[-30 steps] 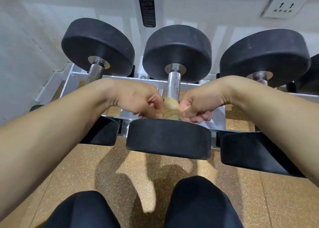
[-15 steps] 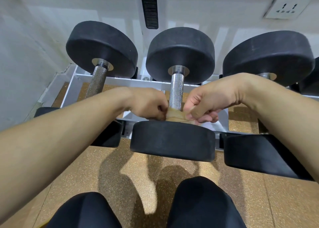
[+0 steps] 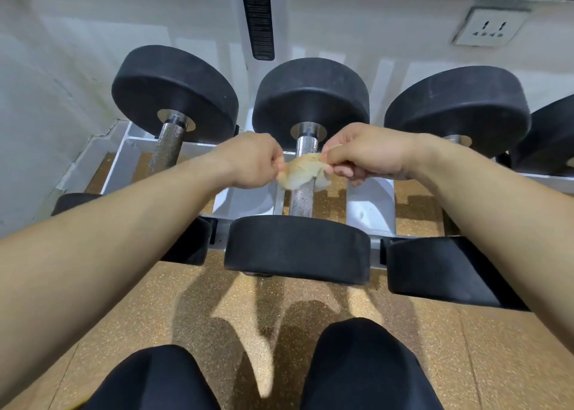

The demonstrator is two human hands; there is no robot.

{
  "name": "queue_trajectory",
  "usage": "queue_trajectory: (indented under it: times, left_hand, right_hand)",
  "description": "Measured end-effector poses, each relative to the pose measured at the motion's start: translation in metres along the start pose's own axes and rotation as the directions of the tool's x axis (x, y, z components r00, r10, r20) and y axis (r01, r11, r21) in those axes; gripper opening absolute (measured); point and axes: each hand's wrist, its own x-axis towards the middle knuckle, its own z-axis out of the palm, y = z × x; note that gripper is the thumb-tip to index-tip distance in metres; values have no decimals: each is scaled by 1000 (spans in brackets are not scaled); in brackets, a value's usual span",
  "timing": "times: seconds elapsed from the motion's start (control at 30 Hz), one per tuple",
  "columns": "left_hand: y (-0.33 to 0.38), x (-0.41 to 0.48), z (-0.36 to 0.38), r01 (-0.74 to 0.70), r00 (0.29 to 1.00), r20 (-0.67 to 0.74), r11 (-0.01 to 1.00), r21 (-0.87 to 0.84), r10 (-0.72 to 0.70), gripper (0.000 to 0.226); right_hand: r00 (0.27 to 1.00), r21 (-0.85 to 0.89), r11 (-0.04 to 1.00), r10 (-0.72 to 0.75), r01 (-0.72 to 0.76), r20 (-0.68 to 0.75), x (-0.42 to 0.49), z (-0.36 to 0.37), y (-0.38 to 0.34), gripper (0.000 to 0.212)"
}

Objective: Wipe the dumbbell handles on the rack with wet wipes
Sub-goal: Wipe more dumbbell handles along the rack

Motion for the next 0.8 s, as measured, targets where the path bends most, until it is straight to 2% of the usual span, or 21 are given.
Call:
queue_trajectory:
  times: [0.07, 0.13, 0.2, 0.27, 0.33, 0.4, 0.5, 0.57, 0.6, 0.7, 0.8]
  left_hand:
    - [10, 4, 7, 48, 993, -106, 998, 34, -45, 27]
    - [13, 8, 6, 72, 984, -158, 995, -71, -82, 25]
    - [10, 8, 0, 79, 977, -175, 966, -247, -124, 27]
    - [6, 1, -7, 50, 977, -169, 912, -408, -129, 30]
    - [3, -8, -13, -41, 988, -150, 890, -453, -31, 29]
    - [0, -12, -17, -97, 995, -73, 900, -425, 72, 26]
    - [-7, -15, -19, -122, 965, 181, 940, -319, 187, 25]
    - [-7, -19, -15, -116, 929, 314, 960, -254, 195, 29]
    - [-7, -22, -14, -105, 930, 322, 968, -230, 177, 28]
    - [-5, -31, -18, -79, 981, 162, 982, -174, 108, 21]
    - [-3, -43, -23, -107, 992, -88, 953, -282, 85, 8]
  right_hand:
    - [1000, 83, 996, -21, 22, -12, -1, 2, 0, 34]
    - [997, 121, 992, -19, 27, -72, 0, 6, -1, 33]
    - [983, 25, 999, -33, 39, -183, 2, 9, -1, 34]
    - [959, -168, 986, -48, 0, -279, 4, 13, -3, 34]
    - [952, -263, 962, -18, -66, -304, 7, 15, -3, 30]
    - [966, -290, 951, 32, -109, -257, 7, 15, -3, 30]
    - [993, -337, 934, 107, -120, -58, 0, 15, -2, 32]
    - [987, -329, 938, 141, -108, 79, -4, 17, -2, 33]
    - [982, -312, 944, 147, -103, 121, -6, 16, -2, 34]
    - [971, -274, 957, 149, -93, 190, -10, 10, -4, 33]
    - [961, -224, 970, 150, -97, 232, -17, 2, -9, 35]
